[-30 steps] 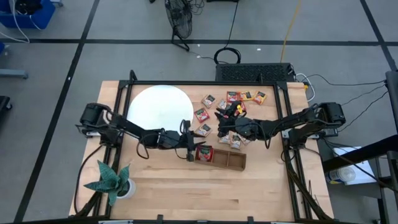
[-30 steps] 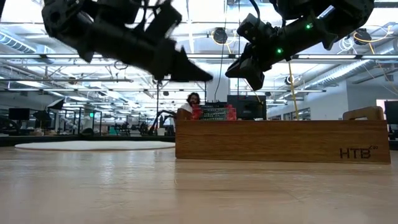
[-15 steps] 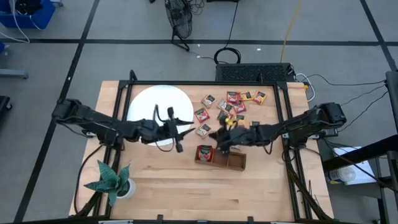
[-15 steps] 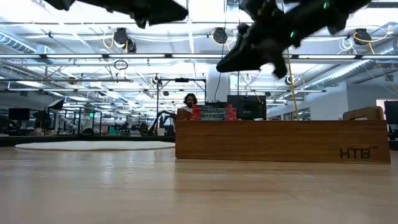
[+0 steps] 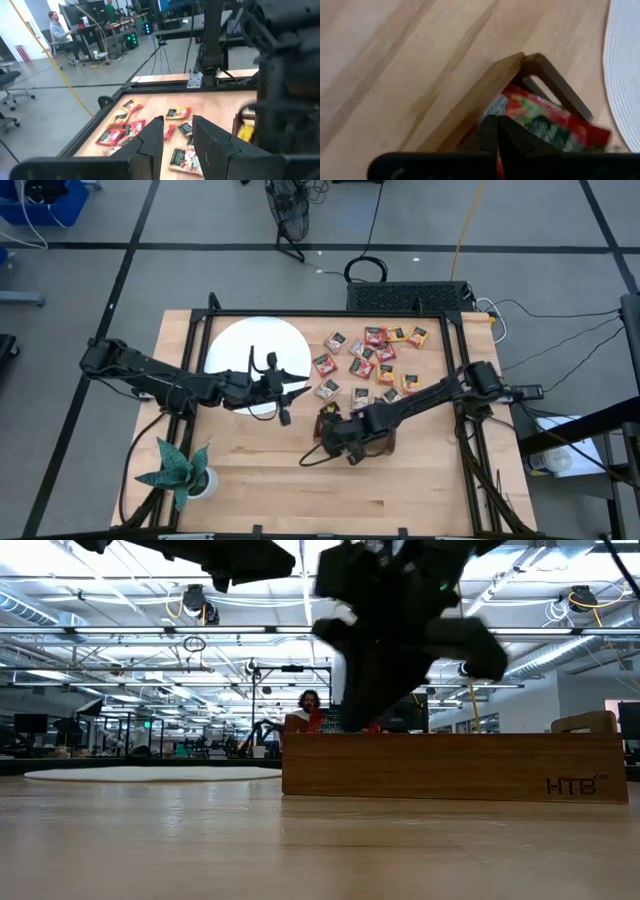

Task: Pick & Place Tea
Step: Put the red tea bag into the left section of the wooden organizer

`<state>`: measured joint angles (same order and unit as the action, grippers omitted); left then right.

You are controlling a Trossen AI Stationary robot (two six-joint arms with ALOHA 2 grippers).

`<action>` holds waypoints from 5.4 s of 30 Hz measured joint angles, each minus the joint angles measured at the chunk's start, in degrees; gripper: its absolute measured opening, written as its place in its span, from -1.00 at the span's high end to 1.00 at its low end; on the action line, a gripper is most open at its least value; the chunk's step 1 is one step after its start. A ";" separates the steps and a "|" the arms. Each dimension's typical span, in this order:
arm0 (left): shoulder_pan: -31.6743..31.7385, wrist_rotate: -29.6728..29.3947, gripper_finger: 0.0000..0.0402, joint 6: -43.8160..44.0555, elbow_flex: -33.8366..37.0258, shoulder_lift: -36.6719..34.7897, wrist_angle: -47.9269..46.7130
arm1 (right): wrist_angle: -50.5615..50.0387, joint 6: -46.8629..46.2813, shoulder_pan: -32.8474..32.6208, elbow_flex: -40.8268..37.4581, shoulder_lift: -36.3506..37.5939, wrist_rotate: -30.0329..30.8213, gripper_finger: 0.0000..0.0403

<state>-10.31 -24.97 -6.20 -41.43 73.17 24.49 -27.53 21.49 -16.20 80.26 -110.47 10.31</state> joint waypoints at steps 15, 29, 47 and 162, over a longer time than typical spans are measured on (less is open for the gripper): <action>0.00 0.04 0.46 0.51 0.00 0.00 -0.39 | -2.03 -3.28 1.35 1.52 -2.67 -0.12 1.00; 0.04 0.04 0.46 -0.13 0.00 0.01 -0.35 | -3.34 -6.64 3.32 1.45 -4.73 -2.02 1.00; 0.04 0.04 0.46 -0.04 0.00 0.02 -0.35 | -3.86 -3.65 -1.95 1.41 -4.74 26.68 1.00; 0.02 0.04 0.46 0.05 0.02 0.04 -0.35 | -3.66 -13.39 -11.47 -5.70 17.77 26.02 1.00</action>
<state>-10.28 -24.94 -6.15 -41.41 73.21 24.14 -31.19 8.10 -27.67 74.56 -92.70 36.33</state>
